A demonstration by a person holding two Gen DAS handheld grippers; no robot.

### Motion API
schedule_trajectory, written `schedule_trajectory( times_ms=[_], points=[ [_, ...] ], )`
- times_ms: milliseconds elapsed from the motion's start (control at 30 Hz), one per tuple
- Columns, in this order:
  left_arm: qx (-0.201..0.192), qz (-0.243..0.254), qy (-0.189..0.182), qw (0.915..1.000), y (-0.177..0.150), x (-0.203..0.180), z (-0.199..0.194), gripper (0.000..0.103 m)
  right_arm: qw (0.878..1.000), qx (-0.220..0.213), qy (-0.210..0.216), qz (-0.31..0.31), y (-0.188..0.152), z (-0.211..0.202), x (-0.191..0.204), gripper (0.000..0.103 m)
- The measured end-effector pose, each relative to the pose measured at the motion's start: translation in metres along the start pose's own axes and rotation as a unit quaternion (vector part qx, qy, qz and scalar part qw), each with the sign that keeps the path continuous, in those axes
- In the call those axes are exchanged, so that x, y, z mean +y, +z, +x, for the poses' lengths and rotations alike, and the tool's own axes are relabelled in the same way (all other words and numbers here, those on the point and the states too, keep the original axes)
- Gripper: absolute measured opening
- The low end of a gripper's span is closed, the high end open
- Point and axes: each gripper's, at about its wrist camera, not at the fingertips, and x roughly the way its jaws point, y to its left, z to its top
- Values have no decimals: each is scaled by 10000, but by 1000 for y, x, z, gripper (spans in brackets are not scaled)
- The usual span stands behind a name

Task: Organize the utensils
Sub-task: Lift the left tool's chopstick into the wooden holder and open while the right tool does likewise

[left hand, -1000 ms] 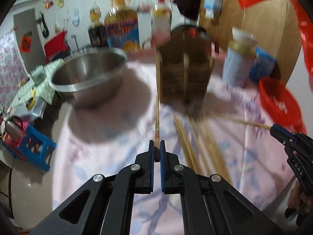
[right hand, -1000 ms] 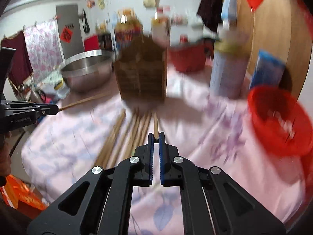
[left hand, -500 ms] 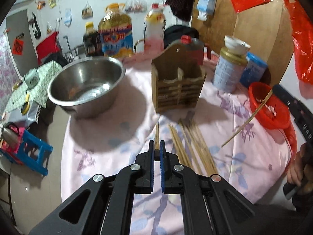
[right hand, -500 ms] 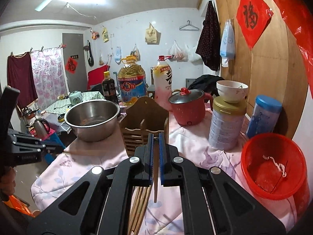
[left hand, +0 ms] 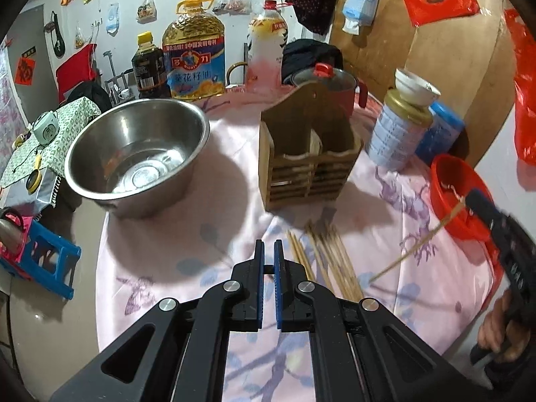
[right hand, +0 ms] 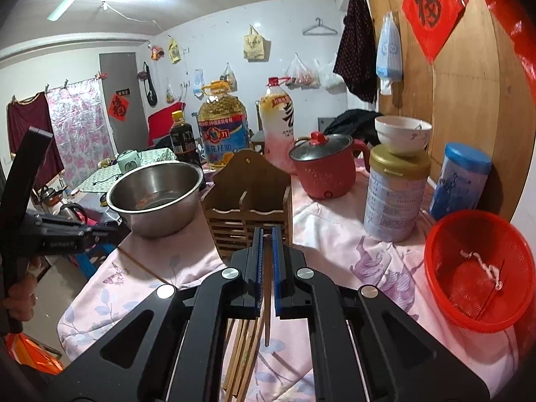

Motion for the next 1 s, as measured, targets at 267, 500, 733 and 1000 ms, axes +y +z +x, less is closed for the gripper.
schedule_trajectory(
  times_ms=[267,500,733,1000],
  points=[
    [-156,19,-165,9997,29,-8,-14,6,9997,-169,118,-145,20,-4,2,6],
    [-652,271,-283,9971,83,-24,-52,6,9958,-819,385,-104,88,-9,0,6],
    [-1062,345,-257,9934,139,-41,-64,6,9905,-1304,390,-179,135,3,1,6],
    [-647,0,-132,9978,148,-32,1,6,9923,-1207,238,-148,143,68,-3,6]
  ],
)
